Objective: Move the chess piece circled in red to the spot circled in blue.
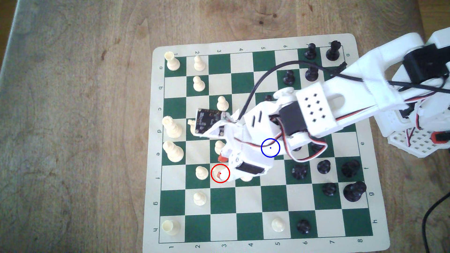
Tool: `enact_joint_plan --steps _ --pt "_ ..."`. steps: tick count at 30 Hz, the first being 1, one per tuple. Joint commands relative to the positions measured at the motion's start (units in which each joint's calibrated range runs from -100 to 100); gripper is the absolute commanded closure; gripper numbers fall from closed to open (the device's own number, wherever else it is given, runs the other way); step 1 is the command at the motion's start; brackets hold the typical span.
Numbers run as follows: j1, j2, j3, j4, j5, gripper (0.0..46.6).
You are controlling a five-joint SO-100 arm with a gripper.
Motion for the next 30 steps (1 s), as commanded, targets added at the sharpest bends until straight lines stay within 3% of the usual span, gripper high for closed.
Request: enact_joint_plan --steps 1,12,15,18,30 --pt "-0.1 0.6 -6.2 -1.3 -0.3 36.2" --pt "-0.1 4.9 -9.4 -2.0 -0.3 37.6" --pt "-0.1 6.1 -10.3 -2.0 -0.2 40.3" --pt "-0.2 6.3 -10.5 -2.0 -0.3 46.3" --pt "0.6 -1.1 -14.9 4.8 -0.1 46.4"
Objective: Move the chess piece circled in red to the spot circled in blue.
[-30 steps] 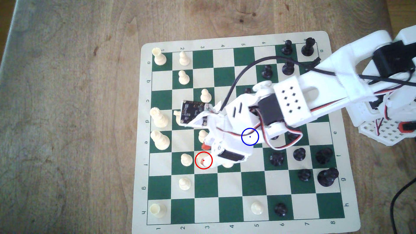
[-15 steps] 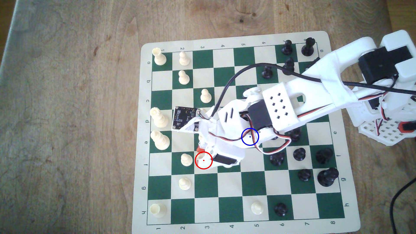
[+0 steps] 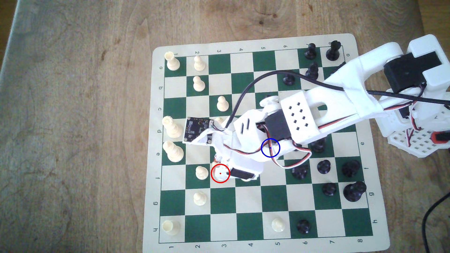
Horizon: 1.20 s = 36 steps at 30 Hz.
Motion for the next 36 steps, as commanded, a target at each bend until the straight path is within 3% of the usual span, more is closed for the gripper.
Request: enact_joint_plan --steps 1,9,20,27,36 --pt "0.9 -10.8 -6.6 3.2 0.3 46.4" --pt "0.7 -24.5 -1.3 7.6 1.3 46.4" --pt "-2.9 -50.3 26.9 7.4 3.1 46.4" --pt "-3.9 -57.0 38.2 7.3 3.7 46.4" --pt "-0.9 -60.6 46.6 3.8 5.0 46.4"
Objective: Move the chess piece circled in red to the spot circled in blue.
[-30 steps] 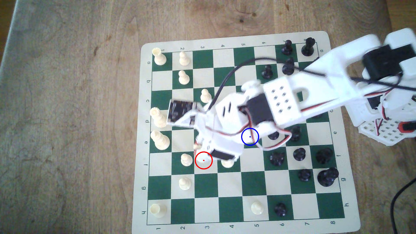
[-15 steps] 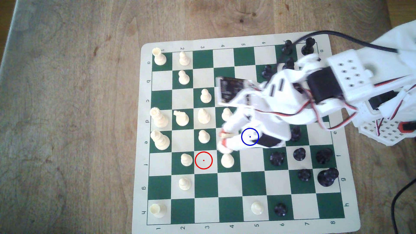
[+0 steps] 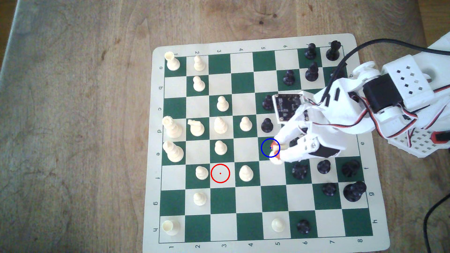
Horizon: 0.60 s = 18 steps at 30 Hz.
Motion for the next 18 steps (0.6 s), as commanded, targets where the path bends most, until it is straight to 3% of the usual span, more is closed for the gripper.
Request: enact_joint_plan --steps 1,18 --pt "1.5 -2.8 0.3 -2.6 0.5 46.4" --pt "3.7 6.7 3.2 -9.3 2.9 46.4"
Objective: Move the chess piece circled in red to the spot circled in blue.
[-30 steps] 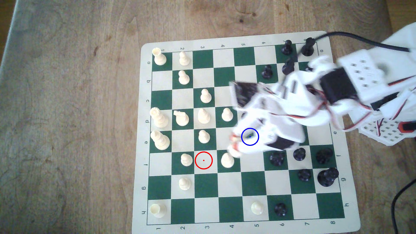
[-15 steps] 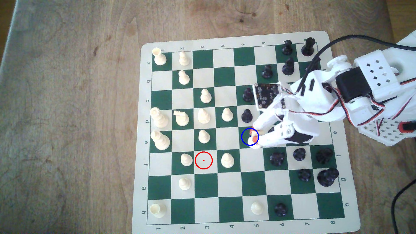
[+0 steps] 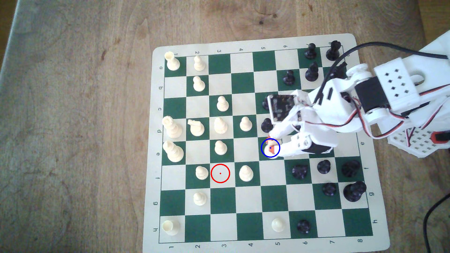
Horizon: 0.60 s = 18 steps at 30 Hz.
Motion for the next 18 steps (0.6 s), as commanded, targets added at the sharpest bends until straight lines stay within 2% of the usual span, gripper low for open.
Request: enact_joint_plan --steps 1,18 --pt "0.9 1.0 -1.0 -1.1 0.5 46.4" --pt "2.4 7.8 -1.5 -5.2 1.4 46.4"
